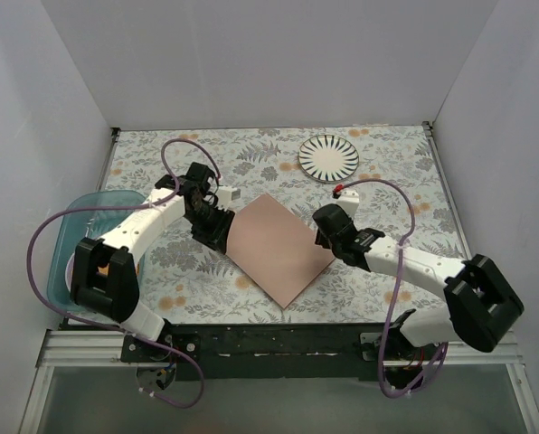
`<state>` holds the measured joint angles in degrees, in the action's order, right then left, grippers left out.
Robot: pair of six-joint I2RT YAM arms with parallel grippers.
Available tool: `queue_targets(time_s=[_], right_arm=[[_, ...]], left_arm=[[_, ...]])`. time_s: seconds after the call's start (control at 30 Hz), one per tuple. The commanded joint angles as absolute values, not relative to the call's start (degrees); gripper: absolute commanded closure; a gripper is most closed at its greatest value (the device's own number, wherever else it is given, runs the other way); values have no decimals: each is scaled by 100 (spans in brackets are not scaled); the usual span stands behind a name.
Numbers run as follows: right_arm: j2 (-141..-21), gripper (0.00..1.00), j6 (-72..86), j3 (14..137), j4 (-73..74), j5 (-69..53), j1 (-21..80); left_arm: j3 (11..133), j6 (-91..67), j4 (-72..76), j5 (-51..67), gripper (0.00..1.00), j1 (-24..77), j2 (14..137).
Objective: Put the files into the folder
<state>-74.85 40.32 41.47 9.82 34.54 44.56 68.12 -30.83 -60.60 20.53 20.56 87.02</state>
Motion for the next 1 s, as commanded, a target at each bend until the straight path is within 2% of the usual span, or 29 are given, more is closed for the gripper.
queue_targets(time_s=[0.0, 0.2, 0.67, 0.97], right_arm=[[-7953, 54, 3621, 4307, 133, 2892, 4263], [-8420, 57, 3577, 4236, -228, 2620, 3955], [-8798, 63, 3919, 3640, -422, 2259, 3929], [-8280, 69, 4341, 2919, -431, 1951, 3955]], left_arm=[[6715, -3278, -5661, 1854, 63, 2215, 8991], [6592, -3296, -5546, 1714, 61, 2303, 9421], [6442, -3454, -4817, 607, 66, 2373, 10072], [7145, -3498, -4623, 300, 67, 2382, 10503]])
